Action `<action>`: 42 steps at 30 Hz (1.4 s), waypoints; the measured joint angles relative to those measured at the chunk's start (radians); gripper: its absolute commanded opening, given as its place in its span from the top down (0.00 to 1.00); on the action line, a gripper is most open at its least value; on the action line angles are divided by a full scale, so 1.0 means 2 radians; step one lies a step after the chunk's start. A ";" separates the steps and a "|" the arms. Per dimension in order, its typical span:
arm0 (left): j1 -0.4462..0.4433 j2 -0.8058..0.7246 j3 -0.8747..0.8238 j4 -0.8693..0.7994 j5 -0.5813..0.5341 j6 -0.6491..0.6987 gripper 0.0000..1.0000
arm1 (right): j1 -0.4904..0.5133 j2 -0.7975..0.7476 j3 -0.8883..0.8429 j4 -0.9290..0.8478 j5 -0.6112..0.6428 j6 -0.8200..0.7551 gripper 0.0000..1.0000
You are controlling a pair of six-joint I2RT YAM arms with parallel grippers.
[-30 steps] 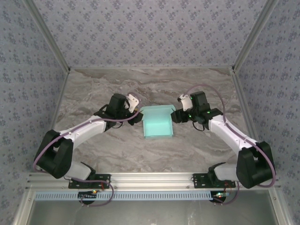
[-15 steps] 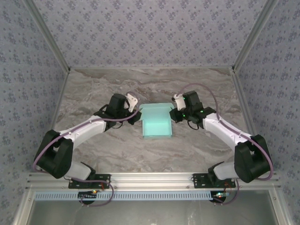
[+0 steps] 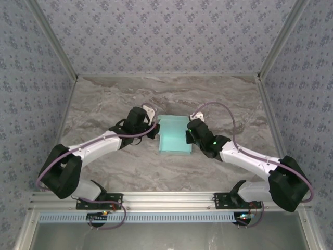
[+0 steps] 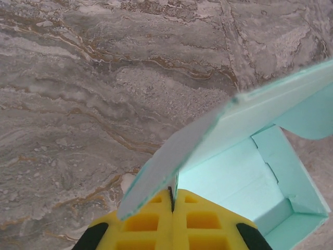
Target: Fold the paper box
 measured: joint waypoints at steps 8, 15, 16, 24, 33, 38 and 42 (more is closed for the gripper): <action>-0.036 -0.010 -0.048 0.068 -0.057 -0.068 1.00 | 0.057 -0.001 -0.021 0.000 0.083 0.065 0.93; -0.071 -0.010 -0.071 0.105 -0.110 -0.095 1.00 | 0.100 -0.011 -0.048 -0.001 0.132 0.113 0.90; -0.076 -0.011 -0.075 0.111 -0.118 -0.096 1.00 | 0.105 -0.012 -0.053 -0.002 0.136 0.119 0.89; -0.092 -0.024 -0.092 0.122 -0.143 -0.093 1.00 | 0.124 -0.023 -0.061 -0.005 0.143 0.173 0.80; -0.096 -0.044 -0.116 0.134 -0.157 -0.053 1.00 | 0.125 -0.019 -0.054 -0.014 0.144 0.267 0.78; -0.096 -0.051 -0.131 0.151 -0.176 -0.038 1.00 | 0.125 0.019 -0.035 -0.011 0.141 0.300 0.79; -0.096 -0.051 -0.135 0.159 -0.194 -0.033 1.00 | 0.125 0.046 -0.015 -0.010 0.135 0.310 0.79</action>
